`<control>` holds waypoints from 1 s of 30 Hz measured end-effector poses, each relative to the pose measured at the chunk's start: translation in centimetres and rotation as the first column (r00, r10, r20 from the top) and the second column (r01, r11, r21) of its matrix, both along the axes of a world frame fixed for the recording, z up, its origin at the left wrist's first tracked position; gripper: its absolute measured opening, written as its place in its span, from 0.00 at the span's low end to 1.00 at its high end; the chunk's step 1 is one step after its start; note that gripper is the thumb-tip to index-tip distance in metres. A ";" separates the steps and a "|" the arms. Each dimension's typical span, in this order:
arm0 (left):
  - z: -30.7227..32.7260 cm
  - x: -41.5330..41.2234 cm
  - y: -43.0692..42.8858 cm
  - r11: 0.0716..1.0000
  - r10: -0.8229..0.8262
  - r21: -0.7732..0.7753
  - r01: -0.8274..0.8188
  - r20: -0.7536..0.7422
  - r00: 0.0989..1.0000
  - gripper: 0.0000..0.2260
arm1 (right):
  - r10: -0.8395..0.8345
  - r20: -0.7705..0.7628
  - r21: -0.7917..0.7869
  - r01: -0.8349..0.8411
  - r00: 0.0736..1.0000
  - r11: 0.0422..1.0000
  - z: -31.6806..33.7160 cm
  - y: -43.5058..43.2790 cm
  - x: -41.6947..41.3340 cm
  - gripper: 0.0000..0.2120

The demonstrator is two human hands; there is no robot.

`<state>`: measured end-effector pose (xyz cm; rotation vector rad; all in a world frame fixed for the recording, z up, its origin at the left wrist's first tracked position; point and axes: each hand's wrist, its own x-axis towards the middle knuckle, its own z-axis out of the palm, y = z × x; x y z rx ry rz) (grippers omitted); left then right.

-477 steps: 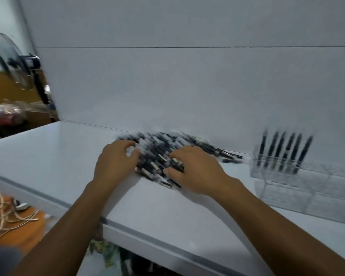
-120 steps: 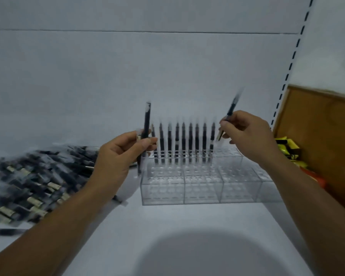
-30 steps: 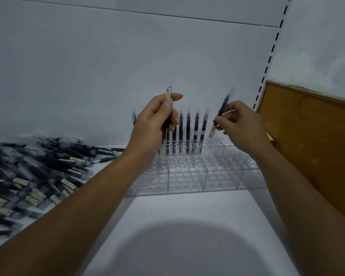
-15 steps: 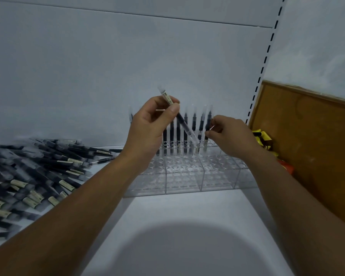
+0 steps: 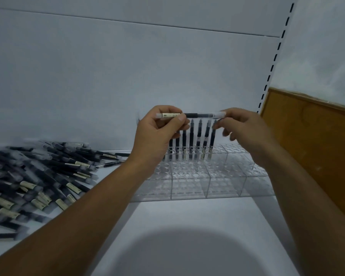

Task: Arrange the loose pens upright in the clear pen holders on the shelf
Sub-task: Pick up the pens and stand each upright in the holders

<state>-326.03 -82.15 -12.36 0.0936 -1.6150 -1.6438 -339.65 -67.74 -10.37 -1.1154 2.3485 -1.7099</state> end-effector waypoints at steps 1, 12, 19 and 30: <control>0.0 0.0 0.0 1.000 0.000 0.001 0.000 0.004 1.000 0.03 | 0.114 0.115 0.001 -0.115 0.987 0.993 0.1 0.0 0.3 0.06; -0.6 -0.7 -0.3 0.998 0.001 -0.062 0.013 0.211 0.977 0.12 | 0.403 0.428 -0.507 -0.155 0.809 0.848 0.5 -0.2 0.4 0.04; -1.2 -0.6 0.2 0.818 0.199 -0.548 0.177 0.557 0.806 0.14 | -0.191 0.090 -0.449 0.211 0.977 0.868 1.2 1.7 -2.0 0.04; -1.2 -0.5 0.9 0.570 0.434 -0.772 0.281 0.573 0.695 0.17 | -0.284 -0.267 -0.185 0.240 0.921 0.953 -1.3 0.3 -3.3 0.04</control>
